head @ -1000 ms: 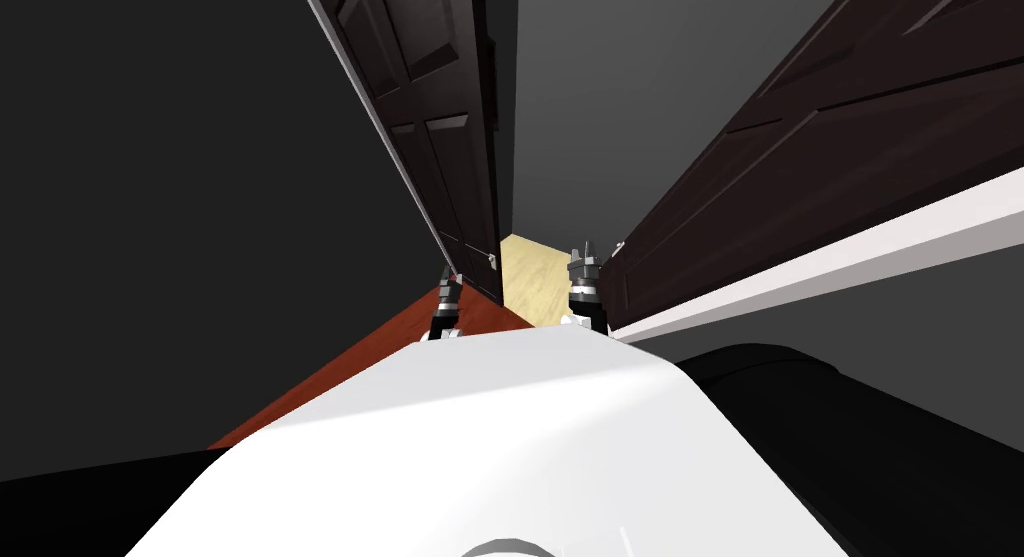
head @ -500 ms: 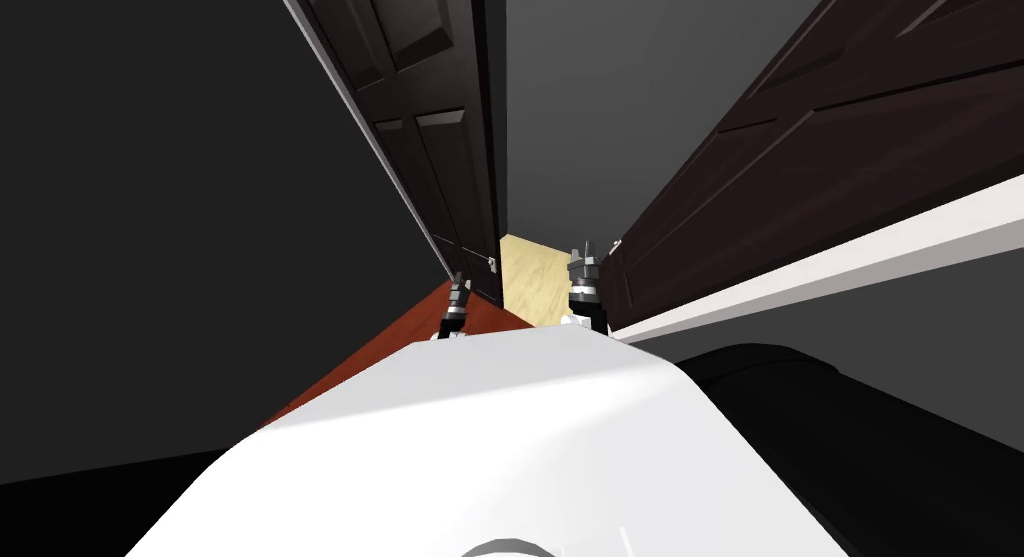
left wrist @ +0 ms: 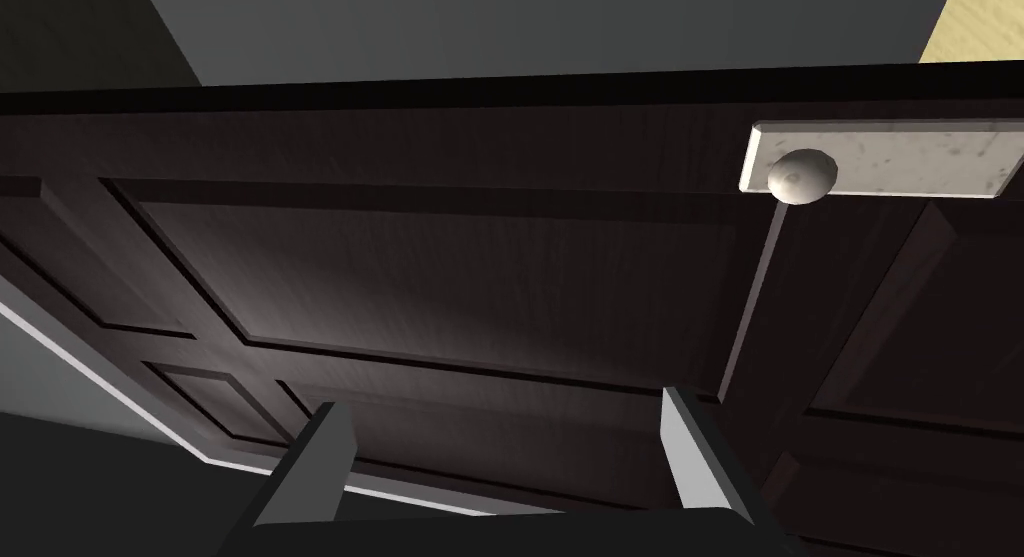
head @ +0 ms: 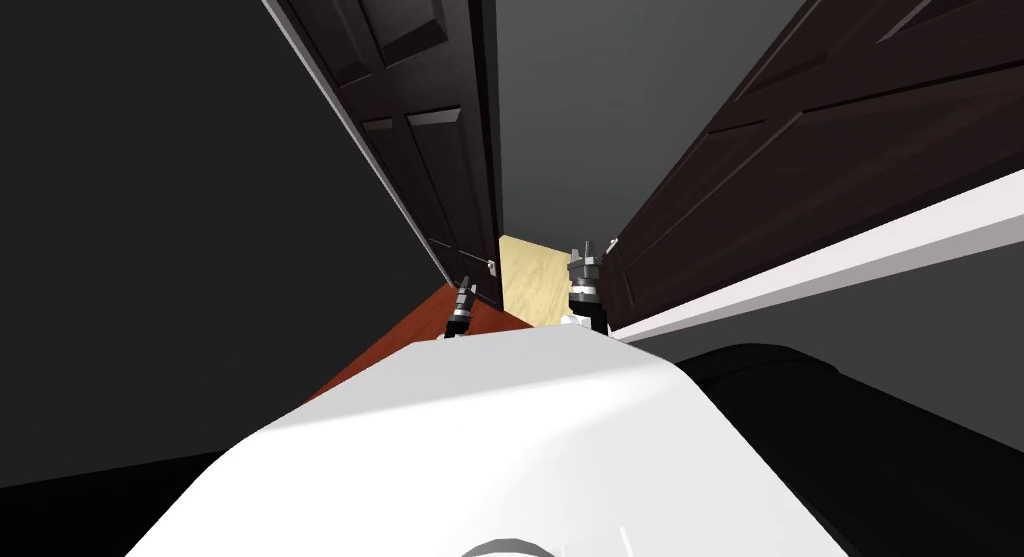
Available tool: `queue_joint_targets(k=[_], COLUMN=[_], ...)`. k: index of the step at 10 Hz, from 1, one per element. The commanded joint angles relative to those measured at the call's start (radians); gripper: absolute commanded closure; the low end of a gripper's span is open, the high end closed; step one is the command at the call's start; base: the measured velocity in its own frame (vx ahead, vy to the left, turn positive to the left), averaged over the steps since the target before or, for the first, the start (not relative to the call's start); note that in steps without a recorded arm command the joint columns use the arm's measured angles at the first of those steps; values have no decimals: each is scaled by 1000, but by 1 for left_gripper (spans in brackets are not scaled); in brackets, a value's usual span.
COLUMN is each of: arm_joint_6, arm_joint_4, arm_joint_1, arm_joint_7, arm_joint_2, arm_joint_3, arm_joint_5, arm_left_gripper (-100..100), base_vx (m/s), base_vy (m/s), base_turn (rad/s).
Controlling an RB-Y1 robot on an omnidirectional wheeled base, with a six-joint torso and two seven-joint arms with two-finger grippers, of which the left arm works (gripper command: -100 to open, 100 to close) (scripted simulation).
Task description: Push the door open
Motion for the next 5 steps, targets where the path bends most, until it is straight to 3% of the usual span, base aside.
queue_joint_targets(k=[1,4,5], arm_joint_6=[-13,-33,-33], arm_joint_4=[50,130,130], arm_joint_1=[-14,-36,-36], arm_joint_7=[-1,-2,-2], arm_joint_2=[0,1,1], arm_joint_3=[-16,-45,-45], arm_joint_5=[-4,-10,-10], arm_left_gripper=[-100,-100,-100], base_vx=[71,74,51], base_vy=[111,94,58], base_turn=[-114,-114,-35])
